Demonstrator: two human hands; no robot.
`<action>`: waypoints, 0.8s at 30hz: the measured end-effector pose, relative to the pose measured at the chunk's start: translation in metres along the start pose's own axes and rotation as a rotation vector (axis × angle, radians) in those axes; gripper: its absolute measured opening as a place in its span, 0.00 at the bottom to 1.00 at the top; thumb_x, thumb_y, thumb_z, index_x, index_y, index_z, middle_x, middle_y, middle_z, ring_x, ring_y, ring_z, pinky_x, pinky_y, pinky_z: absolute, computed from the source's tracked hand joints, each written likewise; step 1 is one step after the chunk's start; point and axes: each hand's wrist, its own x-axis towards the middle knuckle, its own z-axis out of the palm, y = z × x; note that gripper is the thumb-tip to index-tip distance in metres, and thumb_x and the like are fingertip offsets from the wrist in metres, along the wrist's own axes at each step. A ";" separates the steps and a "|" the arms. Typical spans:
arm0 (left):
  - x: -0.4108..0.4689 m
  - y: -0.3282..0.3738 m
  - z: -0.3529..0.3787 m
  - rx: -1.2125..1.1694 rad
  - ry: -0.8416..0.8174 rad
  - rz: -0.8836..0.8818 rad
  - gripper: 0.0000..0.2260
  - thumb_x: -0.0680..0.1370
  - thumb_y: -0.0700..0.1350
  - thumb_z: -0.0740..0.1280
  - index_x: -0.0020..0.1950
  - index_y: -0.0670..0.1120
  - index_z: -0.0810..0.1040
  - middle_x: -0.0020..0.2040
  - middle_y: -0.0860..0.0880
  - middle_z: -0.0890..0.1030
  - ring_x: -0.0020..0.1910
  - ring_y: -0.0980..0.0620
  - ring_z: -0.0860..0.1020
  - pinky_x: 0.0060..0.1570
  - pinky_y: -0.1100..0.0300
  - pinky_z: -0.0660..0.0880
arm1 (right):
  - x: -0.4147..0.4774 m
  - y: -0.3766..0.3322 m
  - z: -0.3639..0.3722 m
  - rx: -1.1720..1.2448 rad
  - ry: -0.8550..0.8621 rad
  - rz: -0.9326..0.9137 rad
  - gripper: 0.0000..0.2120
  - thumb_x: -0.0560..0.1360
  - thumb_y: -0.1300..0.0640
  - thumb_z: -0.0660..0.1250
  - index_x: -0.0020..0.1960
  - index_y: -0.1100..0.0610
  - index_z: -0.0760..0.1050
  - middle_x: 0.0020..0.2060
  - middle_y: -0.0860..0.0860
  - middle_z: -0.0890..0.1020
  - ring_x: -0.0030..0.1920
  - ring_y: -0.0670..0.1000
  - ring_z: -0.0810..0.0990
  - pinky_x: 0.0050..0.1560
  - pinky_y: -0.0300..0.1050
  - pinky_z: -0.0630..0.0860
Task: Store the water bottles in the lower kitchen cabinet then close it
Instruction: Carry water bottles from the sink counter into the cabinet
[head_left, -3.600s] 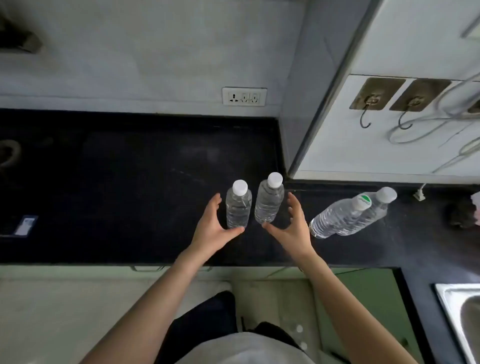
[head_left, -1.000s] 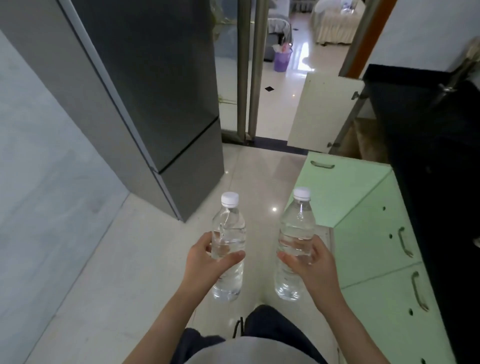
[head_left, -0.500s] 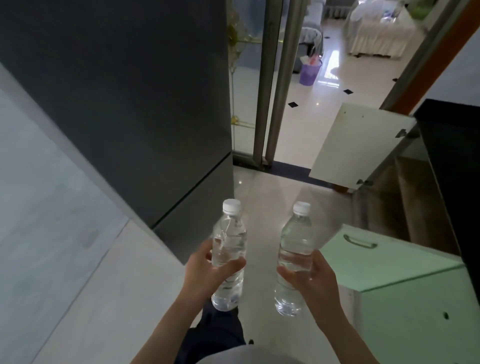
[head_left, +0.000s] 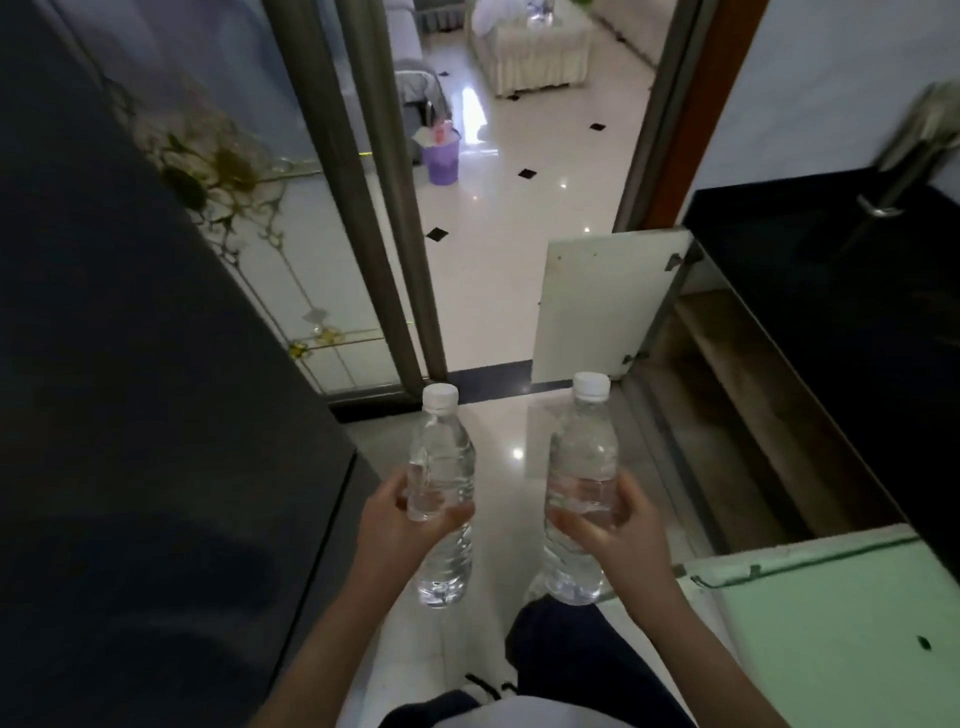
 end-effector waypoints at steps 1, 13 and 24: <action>0.019 0.006 0.009 0.004 -0.025 -0.005 0.16 0.64 0.43 0.81 0.48 0.49 0.81 0.41 0.51 0.85 0.41 0.54 0.84 0.41 0.61 0.76 | 0.016 0.002 -0.001 0.000 0.025 0.010 0.19 0.65 0.64 0.80 0.52 0.55 0.79 0.44 0.50 0.86 0.43 0.47 0.85 0.43 0.41 0.82; 0.222 0.128 0.125 -0.001 -0.273 0.051 0.22 0.63 0.47 0.82 0.54 0.52 0.81 0.48 0.53 0.85 0.48 0.55 0.84 0.48 0.56 0.81 | 0.215 -0.033 -0.059 0.091 0.281 0.051 0.23 0.62 0.56 0.80 0.55 0.53 0.78 0.46 0.48 0.86 0.46 0.48 0.86 0.45 0.42 0.81; 0.380 0.176 0.238 0.166 -0.657 0.050 0.18 0.66 0.45 0.80 0.54 0.50 0.82 0.47 0.52 0.86 0.44 0.59 0.83 0.42 0.66 0.76 | 0.317 0.002 -0.089 0.162 0.703 0.248 0.20 0.65 0.63 0.80 0.53 0.50 0.78 0.43 0.48 0.86 0.41 0.45 0.85 0.39 0.35 0.79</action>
